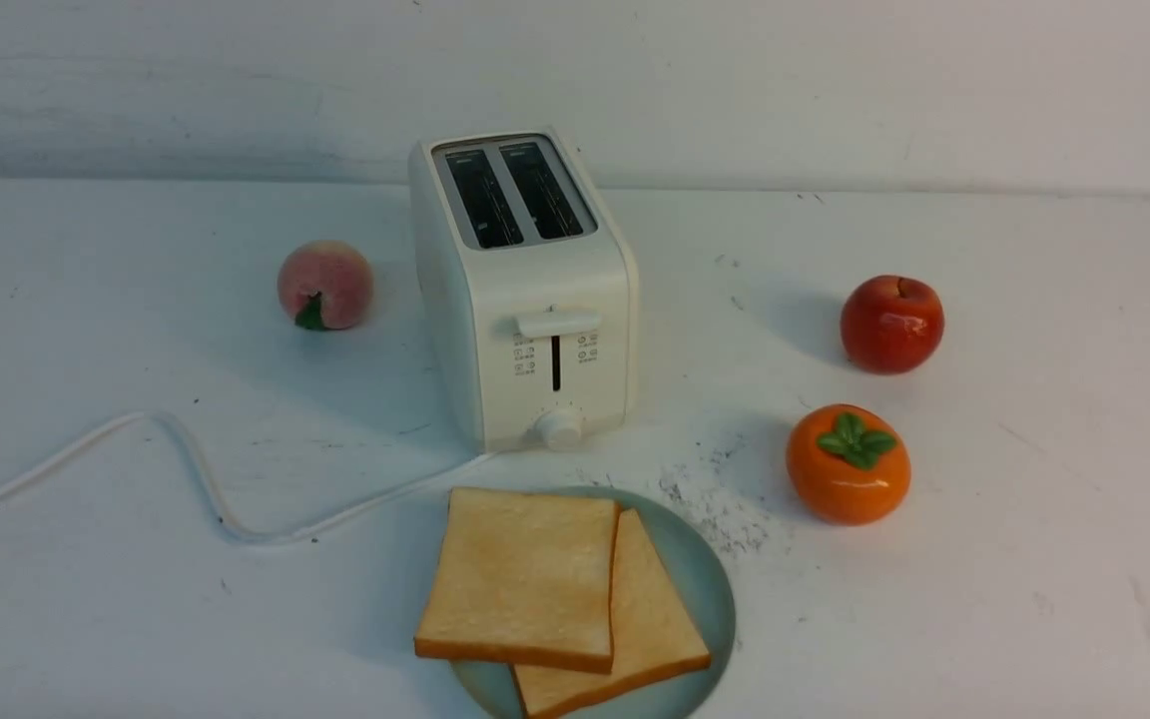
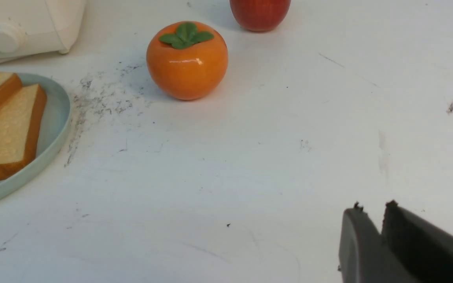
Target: Take toasted bread from bread machine on white table place on plate.
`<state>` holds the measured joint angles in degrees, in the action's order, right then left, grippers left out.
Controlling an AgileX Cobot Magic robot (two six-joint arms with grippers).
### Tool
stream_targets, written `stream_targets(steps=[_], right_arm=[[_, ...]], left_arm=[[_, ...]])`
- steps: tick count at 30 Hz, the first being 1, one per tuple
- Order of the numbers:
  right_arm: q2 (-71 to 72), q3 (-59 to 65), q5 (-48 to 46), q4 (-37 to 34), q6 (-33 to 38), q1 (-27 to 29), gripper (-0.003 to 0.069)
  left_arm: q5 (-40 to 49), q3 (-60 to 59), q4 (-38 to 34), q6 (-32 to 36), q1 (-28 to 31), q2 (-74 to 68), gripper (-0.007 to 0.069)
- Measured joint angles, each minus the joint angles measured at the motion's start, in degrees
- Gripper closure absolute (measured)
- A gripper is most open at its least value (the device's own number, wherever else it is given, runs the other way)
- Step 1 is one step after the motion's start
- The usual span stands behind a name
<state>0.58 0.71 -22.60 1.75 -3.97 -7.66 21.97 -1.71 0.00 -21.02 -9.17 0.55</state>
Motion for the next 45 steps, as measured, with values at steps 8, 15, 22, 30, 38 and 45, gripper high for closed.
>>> stream_targets(steps=[8,15,22,30,38,45], right_arm=[[0.00,0.00,0.00,0.00,0.00,0.00,0.0555],[0.00,0.00,0.00,0.00,0.00,0.00,0.0545],[0.00,0.00,0.00,0.00,0.00,0.00,0.0537],[0.00,0.00,0.00,0.00,0.00,0.00,0.0527],[0.00,0.00,0.00,0.00,0.00,0.00,0.0519],[0.00,0.00,0.00,0.00,0.22,0.00,0.0516]], left_arm=[[0.18,-0.04,0.00,-0.41,0.00,0.00,0.0568],[0.18,-0.04,0.00,-0.55,0.00,0.00,0.0559],[0.18,-0.04,0.00,-0.55,0.00,0.00,0.0557],[0.18,-0.04,0.00,-0.55,0.00,0.00,0.0552],[0.18,-0.04,0.00,-0.57,0.00,0.00,0.0544],[0.18,-0.04,0.00,-0.57,0.00,0.00,0.0535]])
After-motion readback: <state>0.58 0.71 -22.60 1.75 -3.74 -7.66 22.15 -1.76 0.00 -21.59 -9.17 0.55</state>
